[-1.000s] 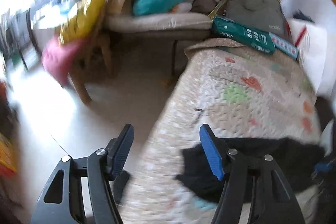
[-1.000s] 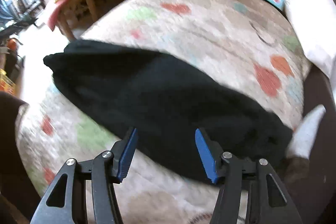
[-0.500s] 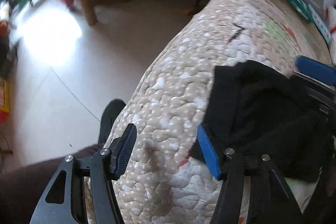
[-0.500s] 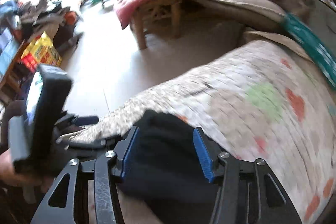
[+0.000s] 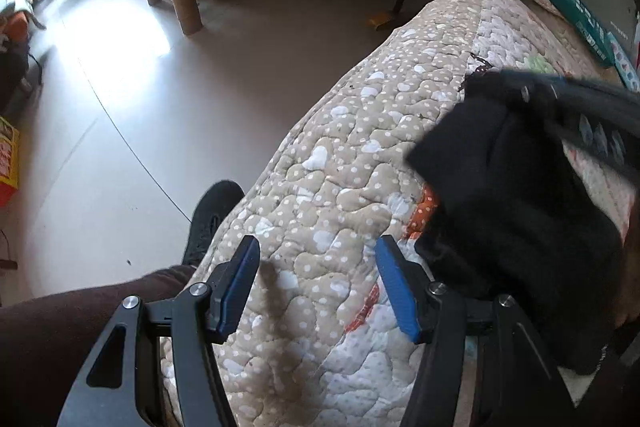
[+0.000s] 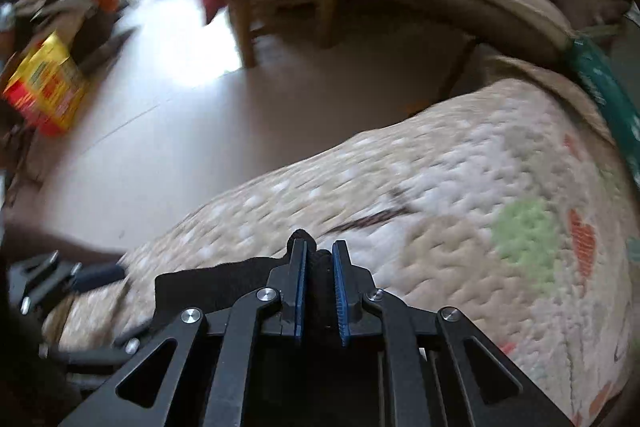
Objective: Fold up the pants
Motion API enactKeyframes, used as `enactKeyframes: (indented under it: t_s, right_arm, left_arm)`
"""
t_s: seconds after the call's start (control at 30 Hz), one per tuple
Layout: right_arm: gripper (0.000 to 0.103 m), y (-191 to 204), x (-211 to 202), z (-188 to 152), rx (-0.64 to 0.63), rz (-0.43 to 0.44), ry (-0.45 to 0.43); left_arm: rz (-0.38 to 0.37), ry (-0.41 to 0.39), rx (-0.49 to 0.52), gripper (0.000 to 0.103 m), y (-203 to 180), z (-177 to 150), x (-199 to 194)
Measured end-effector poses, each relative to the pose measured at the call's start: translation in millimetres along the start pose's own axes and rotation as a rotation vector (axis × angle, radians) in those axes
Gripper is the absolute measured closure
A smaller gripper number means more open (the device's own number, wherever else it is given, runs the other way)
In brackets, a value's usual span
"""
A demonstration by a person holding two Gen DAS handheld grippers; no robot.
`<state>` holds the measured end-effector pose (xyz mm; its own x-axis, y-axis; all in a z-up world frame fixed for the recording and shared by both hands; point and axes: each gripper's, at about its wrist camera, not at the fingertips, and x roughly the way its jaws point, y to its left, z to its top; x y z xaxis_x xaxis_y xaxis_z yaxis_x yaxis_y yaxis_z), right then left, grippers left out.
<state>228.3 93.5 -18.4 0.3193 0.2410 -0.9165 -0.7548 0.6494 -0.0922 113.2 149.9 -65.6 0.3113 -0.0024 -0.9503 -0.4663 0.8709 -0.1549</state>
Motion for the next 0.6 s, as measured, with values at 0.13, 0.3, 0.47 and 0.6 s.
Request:
enactKeyframes:
  t_s: [0.13, 0.3, 0.47, 0.6]
  right_arm:
    - [0.086, -5, 16, 5, 0.048, 0.007, 0.038]
    - [0.084, -2, 3, -1, 0.047, 0.119, 0.022]
    - [0.069, -22, -38, -17, 0.133, 0.083, -0.086]
    - [0.069, -42, -92, -71, 0.2, 0.07, -0.125]
  left_arm:
    - [0.006, -0.007, 0.004, 0.043, -1, 0, 1]
    - [-0.013, -0.104, -0.131, 0.043, 32, 14, -23]
    - [-0.03, -0.181, -0.268, 0.043, 66, 24, -40]
    - [-0.079, -0.19, -0.252, 0.043, 60, 26, -44]
